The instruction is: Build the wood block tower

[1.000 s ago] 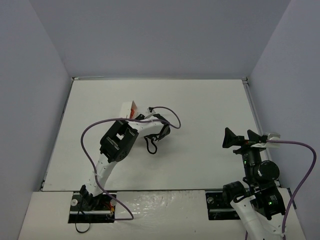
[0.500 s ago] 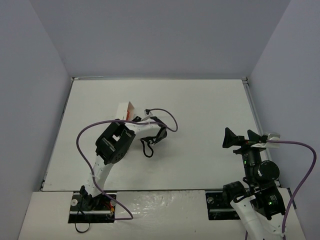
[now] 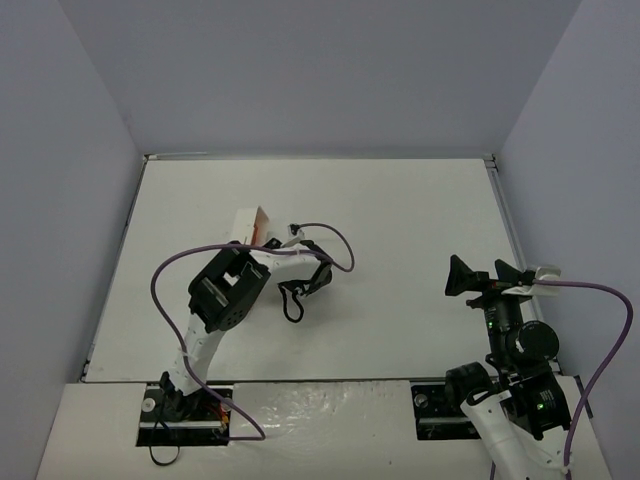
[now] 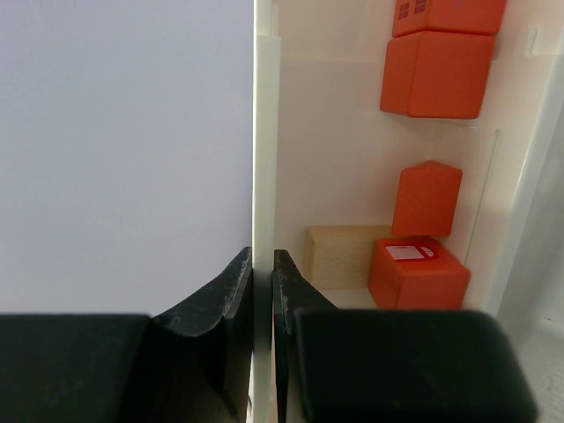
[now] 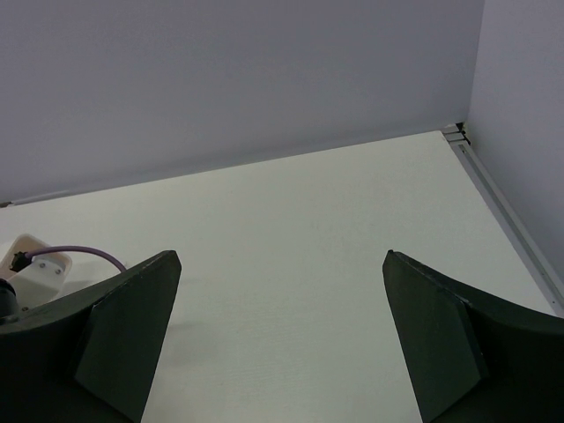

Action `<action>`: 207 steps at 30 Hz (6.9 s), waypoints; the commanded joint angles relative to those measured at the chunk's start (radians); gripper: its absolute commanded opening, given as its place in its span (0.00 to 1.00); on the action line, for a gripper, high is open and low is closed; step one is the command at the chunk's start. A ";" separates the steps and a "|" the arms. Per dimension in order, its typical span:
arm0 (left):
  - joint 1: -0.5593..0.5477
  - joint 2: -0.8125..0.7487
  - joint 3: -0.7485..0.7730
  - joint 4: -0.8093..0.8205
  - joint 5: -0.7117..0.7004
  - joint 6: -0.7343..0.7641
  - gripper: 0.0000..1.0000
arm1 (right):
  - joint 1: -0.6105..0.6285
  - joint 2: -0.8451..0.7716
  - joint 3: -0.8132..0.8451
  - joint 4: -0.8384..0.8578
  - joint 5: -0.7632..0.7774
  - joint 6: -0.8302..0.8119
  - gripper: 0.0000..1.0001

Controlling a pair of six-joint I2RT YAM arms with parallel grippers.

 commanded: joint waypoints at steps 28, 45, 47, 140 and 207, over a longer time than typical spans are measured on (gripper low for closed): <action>-0.038 0.112 0.350 -0.337 0.003 0.551 0.00 | 0.007 -0.008 0.001 0.092 0.019 0.005 0.96; 0.026 -0.017 0.263 -0.342 -0.004 0.542 0.00 | 0.007 -0.019 0.003 0.093 0.019 0.005 0.96; -0.003 -0.039 0.328 -0.344 0.014 0.592 0.00 | 0.007 -0.020 0.003 0.093 0.018 0.004 0.96; 0.005 0.022 0.428 -0.341 -0.004 0.674 0.00 | 0.007 -0.022 0.015 0.079 0.006 0.005 0.96; -0.069 -0.662 -0.230 1.686 0.044 1.495 0.00 | 0.009 -0.013 0.021 0.073 -0.017 0.007 0.96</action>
